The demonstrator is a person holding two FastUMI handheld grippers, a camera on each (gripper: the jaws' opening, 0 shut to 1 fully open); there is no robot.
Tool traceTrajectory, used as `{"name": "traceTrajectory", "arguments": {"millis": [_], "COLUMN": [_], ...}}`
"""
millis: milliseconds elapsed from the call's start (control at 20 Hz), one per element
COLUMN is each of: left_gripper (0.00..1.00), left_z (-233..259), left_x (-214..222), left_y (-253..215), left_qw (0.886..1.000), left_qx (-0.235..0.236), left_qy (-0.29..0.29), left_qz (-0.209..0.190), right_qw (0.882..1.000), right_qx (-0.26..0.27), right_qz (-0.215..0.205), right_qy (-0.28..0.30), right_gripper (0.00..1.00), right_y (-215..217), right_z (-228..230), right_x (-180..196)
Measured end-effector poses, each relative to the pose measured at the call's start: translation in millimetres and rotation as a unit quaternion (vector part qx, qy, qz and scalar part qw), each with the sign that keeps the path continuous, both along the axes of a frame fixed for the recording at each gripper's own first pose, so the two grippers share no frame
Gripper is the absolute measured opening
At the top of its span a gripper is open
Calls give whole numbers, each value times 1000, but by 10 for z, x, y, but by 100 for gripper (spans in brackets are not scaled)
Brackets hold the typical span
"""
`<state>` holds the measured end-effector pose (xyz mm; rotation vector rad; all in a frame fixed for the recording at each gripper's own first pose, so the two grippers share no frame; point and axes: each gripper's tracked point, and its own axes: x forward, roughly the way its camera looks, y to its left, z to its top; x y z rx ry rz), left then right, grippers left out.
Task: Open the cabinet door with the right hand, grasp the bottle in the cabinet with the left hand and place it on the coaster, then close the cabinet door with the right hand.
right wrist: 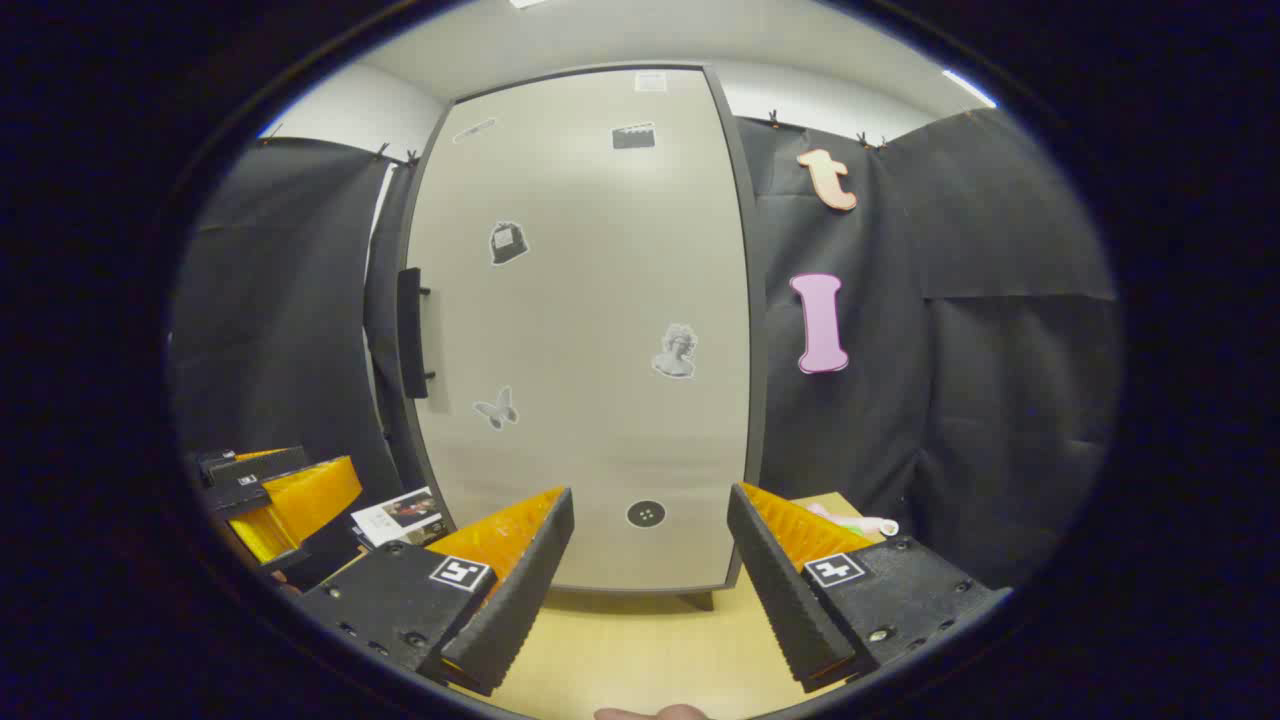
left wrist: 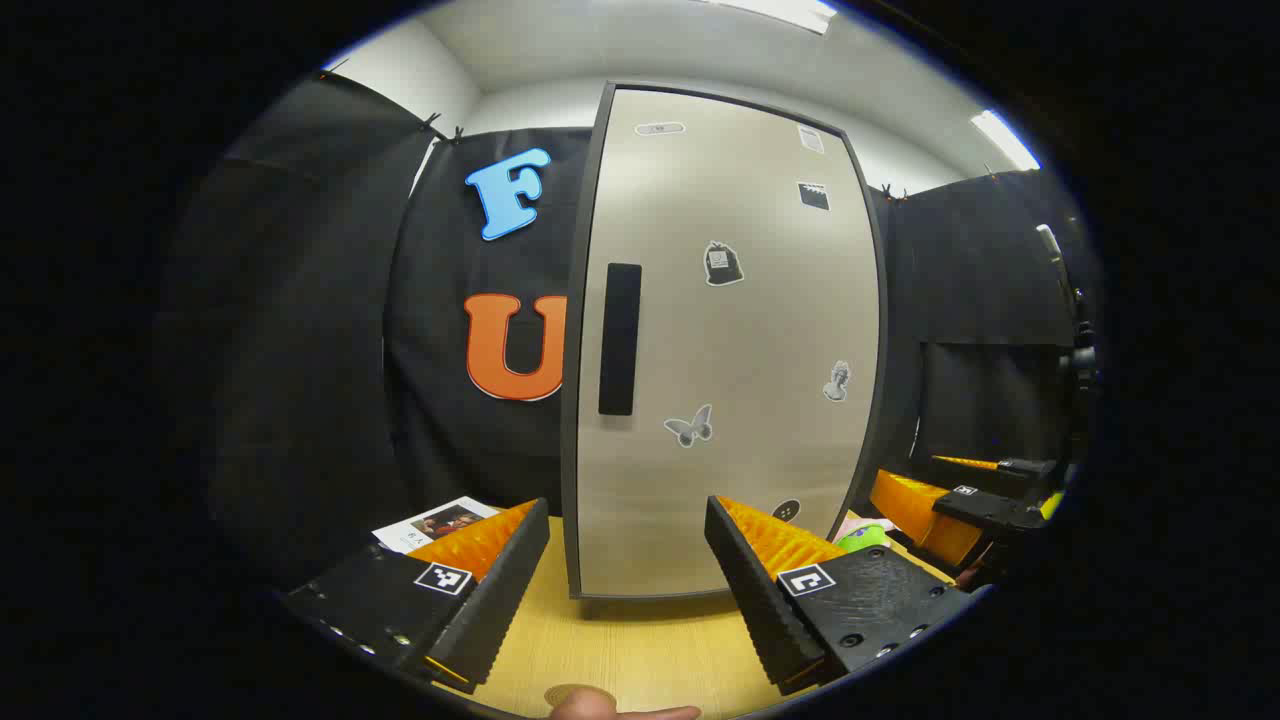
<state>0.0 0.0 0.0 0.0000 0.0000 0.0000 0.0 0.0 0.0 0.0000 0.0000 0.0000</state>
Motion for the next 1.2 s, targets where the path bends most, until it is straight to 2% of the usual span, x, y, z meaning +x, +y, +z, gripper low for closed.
{"name": "traceTrajectory", "arguments": {"millis": [50,150,200,250,350,400,500,550,750,800,850,900,950,1000,1150,1200], "left_gripper": [95,95,95,95,95,95,95,95,95,95,95,95,95,95,95,95], "left_z": [-6,-124,-187,-187,-144,-98,-66,-112,-148,-132,-114,-92,-74,-58,-29,-32], "left_x": [-4,-15,-29,-23,-29,-38,-24,-19,-17,-16,-9,-13,-12,-18,-13,-11], "left_y": [-6,-2,-4,-25,-49,-56,-39,9,38,58,72,67,61,65,42,40], "left_qw": [1000,1000,1000,999,1000,1000,1000,1000,1000,1000,1000,1000,1000,1000,1000,1000], "left_qx": [1,4,2,0,-1,1,9,15,4,2,2,2,1,2,7,10], "left_qy": [1,19,30,33,26,18,12,18,29,27,24,21,19,16,9,8], "left_qz": [-2,-1,-1,-1,-6,-8,-5,4,11,13,14,14,14,14,15,15], "right_qw": [1000,1000,1000,1000,1000,1000,1000,1000,1000,1000,1000,1000,1000,1000,1000,1000], "right_qx": [4,7,7,7,8,7,5,5,8,8,8,10,10,10,13,14], "right_qz": [-1,-6,-8,-9,-12,-11,-13,-15,-12,-11,-10,-9,-9,-9,-10,-8], "right_qy": [-4,-7,-7,-4,1,2,4,4,9,9,11,11,10,11,11,11], "right_gripper": [99,99,95,95,95,99,99,95,95,99,99,95,99,95,95,99], "right_y": [-12,-42,-59,-65,-80,-80,-87,-97,-97,-94,-97,-99,-108,-116,-137,-133], "right_z": [21,49,50,35,13,14,13,11,-7,-4,-17,-16,-22,-19,-9,-5], "right_x": [0,11,16,18,25,29,32,35,29,26,15,11,0,-1,-5,-3]}}
